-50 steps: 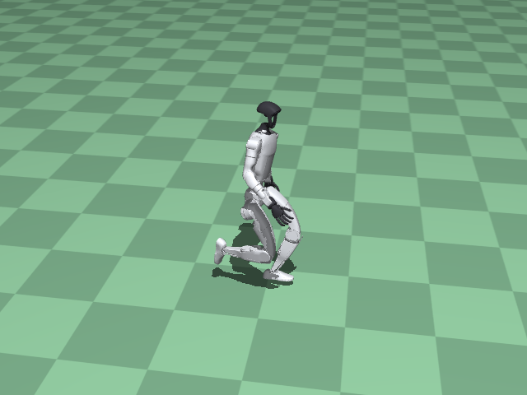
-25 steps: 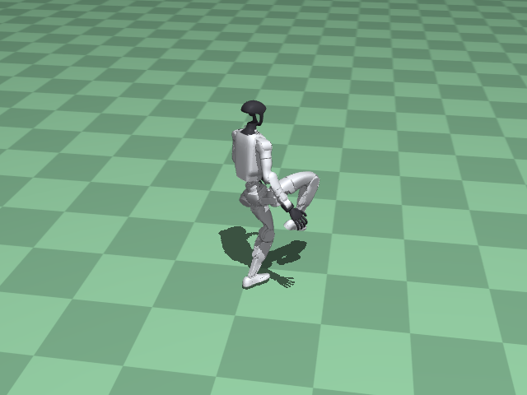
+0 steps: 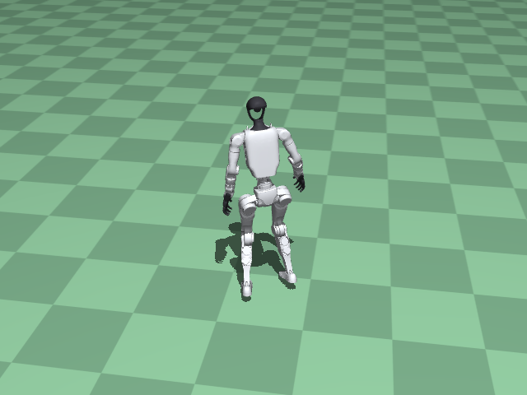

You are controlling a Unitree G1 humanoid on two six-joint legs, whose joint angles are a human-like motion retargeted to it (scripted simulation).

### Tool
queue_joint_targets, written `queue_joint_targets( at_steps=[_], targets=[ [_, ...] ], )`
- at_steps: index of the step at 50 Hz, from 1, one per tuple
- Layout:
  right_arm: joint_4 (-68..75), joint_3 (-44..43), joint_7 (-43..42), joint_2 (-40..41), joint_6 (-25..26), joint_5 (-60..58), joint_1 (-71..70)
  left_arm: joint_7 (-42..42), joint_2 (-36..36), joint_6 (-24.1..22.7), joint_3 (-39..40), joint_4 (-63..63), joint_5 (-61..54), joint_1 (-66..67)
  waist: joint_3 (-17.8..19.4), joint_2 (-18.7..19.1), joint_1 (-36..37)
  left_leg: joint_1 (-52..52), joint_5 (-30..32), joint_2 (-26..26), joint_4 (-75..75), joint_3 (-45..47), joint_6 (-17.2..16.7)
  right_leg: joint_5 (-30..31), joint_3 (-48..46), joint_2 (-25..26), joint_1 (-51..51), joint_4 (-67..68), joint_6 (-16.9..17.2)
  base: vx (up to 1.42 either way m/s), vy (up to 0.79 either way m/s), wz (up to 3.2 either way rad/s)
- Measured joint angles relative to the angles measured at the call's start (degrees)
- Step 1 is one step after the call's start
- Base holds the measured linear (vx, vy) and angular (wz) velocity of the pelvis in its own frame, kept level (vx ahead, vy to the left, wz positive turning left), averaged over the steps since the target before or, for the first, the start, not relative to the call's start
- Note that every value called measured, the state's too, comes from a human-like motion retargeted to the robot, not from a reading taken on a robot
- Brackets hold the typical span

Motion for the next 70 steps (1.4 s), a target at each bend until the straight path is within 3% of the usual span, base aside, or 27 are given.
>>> queue_joint_targets(
  at_steps=[2,8,15,25,28,32,43,48,53,57,62,68,70],
  targets=[
    [2.64,0.83,1.33,1.42,0.45,0.09,0.69,-1.10,-0.76,-0.61,-0.25,0.15,-0.94,0.15,-0.08,1.18,0.84,-1.81,-1.50,2.30,3.44,3.54,0.42,-3.48,-2.42,0.56,1.42,-0.78,-1.68,0.02,-0.37,1.55],
    [11.60,2.67,5.52,4.83,0.80,0.81,0.75,-4.83,-1.93,-2.06,-1.16,1.11,-4.28,-1.35,-1.53,5.27,2.94,-3.74,-5.20,8.98,4.56,12.62,2.31,-5.72,-9.31,3.04,7.43,-9.95,-5.04,0.00,-0.31,1.42],
    [15.86,5.70,9.45,7.84,0.47,0.71,1.47,-6.62,-2.01,-2.84,-1.23,2.09,-6.58,-3.40,-3.58,5.63,4.25,-2.16,-6.12,8.49,-0.28,18.63,4.51,-6.94,-14.64,2.12,10.65,-13.29,-7.14,-0.02,-0.17,1.21],
    [15.54,9.81,10.23,8.72,-0.62,0.28,0.25,-5.48,-3.16,-3.21,-0.20,3.95,-8.66,-3.37,-4.40,2.31,6.48,0.37,-6.44,1.90,-4.48,16.96,7.32,-12.81,-18.11,-3.67,9.12,-3.40,-8.73,-0.03,-0.03,0.89],
    [14.54,10.32,9.95,8.21,-0.81,0.44,-0.38,-5.24,-3.20,-2.96,0.15,5.55,-8.53,-3.36,-4.29,-0.99,5.37,1.61,-4.67,-4.16,-7.94,15.27,8.39,-14.83,-13.14,-7.54,4.95,6.22,-6.92,0.00,0.03,1.22],
    [13.12,10.40,9.45,8.10,-0.98,0.57,-0.71,-5.43,-2.68,-2.32,0.56,7.67,-7.67,-2.46,-3.94,-4.57,3.61,1.78,-2.77,-10.86,-9.81,11.75,9.30,-19.33,-5.35,-8.63,-1.13,15.89,-5.04,0.02,0.02,1.34],
    [13.16,8.06,9.59,9.23,-0.25,1.59,0.59,-8.39,-0.67,-2.73,3.44,9.97,-8.15,1.68,-4.96,-3.35,5.08,0.58,-2.57,-13.79,-7.93,-2.65,8.46,-16.24,8.93,1.21,-2.15,5.42,-3.92,0.09,-0.05,1.10],
    [14.07,6.75,10.03,9.74,-0.25,2.41,2.37,-8.46,-0.78,-3.68,4.89,8.75,-11.27,2.70,-4.55,-1.92,8.23,-0.66,-5.50,-13.42,-1.33,-5.93,6.39,-18.08,4.64,2.27,1.17,2.51,-6.00,0.13,-0.13,0.79],
    [14.39,5.62,9.40,9.02,-0.62,3.90,3.73,-7.65,-1.84,-5.01,6.27,6.37,-15.52,2.91,-2.44,2.02,11.08,-5.37,-5.98,-8.09,13.95,-1.43,2.60,-19.33,-1.16,5.54,6.86,-1.36,-8.30,0.16,-0.10,0.94],
    [14.28,4.79,8.63,7.77,-0.69,4.35,4.14,-6.57,-2.57,-5.21,7.00,5.15,-18.18,2.69,-1.25,3.65,12.34,-11.38,-6.83,-1.61,21.06,5.39,4.04,-19.85,-5.00,6.14,11.84,-5.48,-9.25,0.19,-0.06,1.14],
    [13.05,4.45,7.46,6.51,-1.08,3.61,3.82,-5.00,-2.72,-4.69,8.10,6.19,-20.32,2.17,-1.31,1.58,12.26,-16.60,-7.25,1.30,9.69,12.65,5.58,-20.79,-8.52,2.54,17.54,-10.46,-9.25,0.25,0.00,1.08],
    [10.91,5.04,5.69,5.54,-1.57,1.92,2.99,-3.34,-2.49,-3.45,10.09,8.95,-21.45,1.84,-3.91,-1.11,10.23,-18.76,-4.77,2.17,-10.29,20.77,5.42,-23.59,-13.49,-0.84,20.32,-11.14,-9.04,0.35,0.09,1.04],
    [10.31,5.17,5.09,5.60,-1.78,1.71,3.15,-2.78,-2.53,-3.28,10.67,9.54,-22.09,2.30,-4.65,-1.63,10.13,-19.47,-3.88,2.24,-9.08,22.30,5.85,-24.92,-14.00,-1.60,20.63,-8.51,-8.95,0.46,0.11,0.79]
  ],
)
